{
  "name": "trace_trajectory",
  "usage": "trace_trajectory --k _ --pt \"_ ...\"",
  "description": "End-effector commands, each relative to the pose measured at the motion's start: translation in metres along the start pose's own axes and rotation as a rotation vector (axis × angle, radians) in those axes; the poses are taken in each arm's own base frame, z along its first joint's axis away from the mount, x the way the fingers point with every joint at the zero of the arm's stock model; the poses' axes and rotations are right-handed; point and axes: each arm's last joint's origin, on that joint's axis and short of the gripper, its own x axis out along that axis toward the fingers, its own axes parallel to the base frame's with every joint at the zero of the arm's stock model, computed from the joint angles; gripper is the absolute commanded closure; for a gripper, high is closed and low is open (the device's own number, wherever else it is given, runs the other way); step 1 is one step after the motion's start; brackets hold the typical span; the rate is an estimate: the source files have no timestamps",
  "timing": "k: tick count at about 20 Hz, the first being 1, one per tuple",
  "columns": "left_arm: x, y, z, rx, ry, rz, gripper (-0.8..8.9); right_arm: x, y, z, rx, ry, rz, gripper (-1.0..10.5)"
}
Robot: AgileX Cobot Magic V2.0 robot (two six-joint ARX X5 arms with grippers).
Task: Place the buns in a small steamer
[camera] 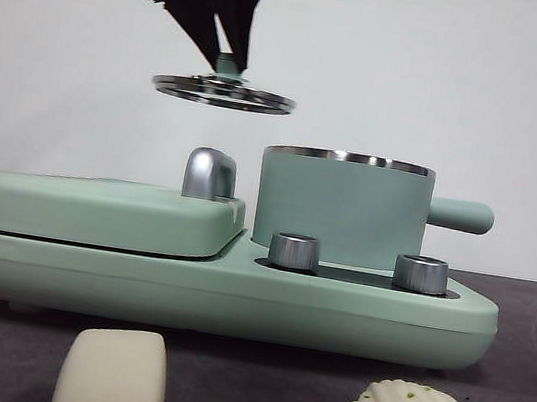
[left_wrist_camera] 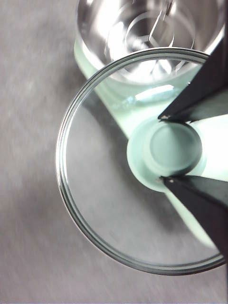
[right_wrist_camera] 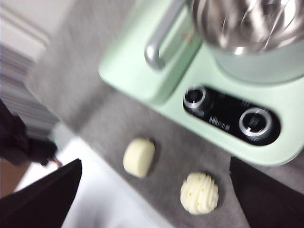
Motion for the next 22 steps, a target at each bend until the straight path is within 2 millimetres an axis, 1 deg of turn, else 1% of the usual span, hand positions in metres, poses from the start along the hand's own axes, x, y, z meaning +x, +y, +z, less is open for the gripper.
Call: trace_trajectory --k 1,4,7,10,12,15,18,19,20,22 --pt "-0.019 0.012 0.003 -0.022 -0.07 0.028 7.0 0.03 0.014 0.004 -0.013 0.096 -0.009 4.5" --pt "-0.022 0.034 0.0 -0.063 -0.07 0.06 7.0 0.082 0.035 -0.001 -0.06 0.22 -0.018 4.5" --pt "-0.025 0.051 -0.004 -0.099 -0.068 0.084 7.0 0.132 0.051 -0.014 -0.069 0.311 -0.045 4.5" --pt "-0.027 0.062 -0.007 -0.122 -0.062 0.1 7.0 0.177 0.06 -0.032 -0.109 0.376 -0.078 4.5" --pt "-0.028 0.066 -0.008 -0.131 -0.062 0.106 7.0 0.2 0.062 -0.044 -0.141 0.404 -0.106 4.5" --pt "-0.028 0.069 -0.009 -0.138 -0.063 0.109 7.0 0.222 0.06 -0.059 -0.166 0.448 -0.16 4.5" --pt "-0.028 0.069 -0.009 -0.14 -0.063 0.11 7.0 0.235 0.057 -0.068 -0.183 0.473 -0.197 4.7" --pt "-0.028 0.069 -0.009 -0.139 -0.063 0.11 7.0 0.237 0.057 -0.069 -0.187 0.471 -0.204 5.0" --pt "-0.028 0.069 -0.009 -0.139 -0.064 0.11 7.0 0.239 0.057 -0.07 -0.196 0.467 -0.207 5.7" --pt "-0.028 0.069 -0.009 -0.141 -0.064 0.11 7.0 0.24 0.058 -0.07 -0.207 0.449 -0.215 6.5"
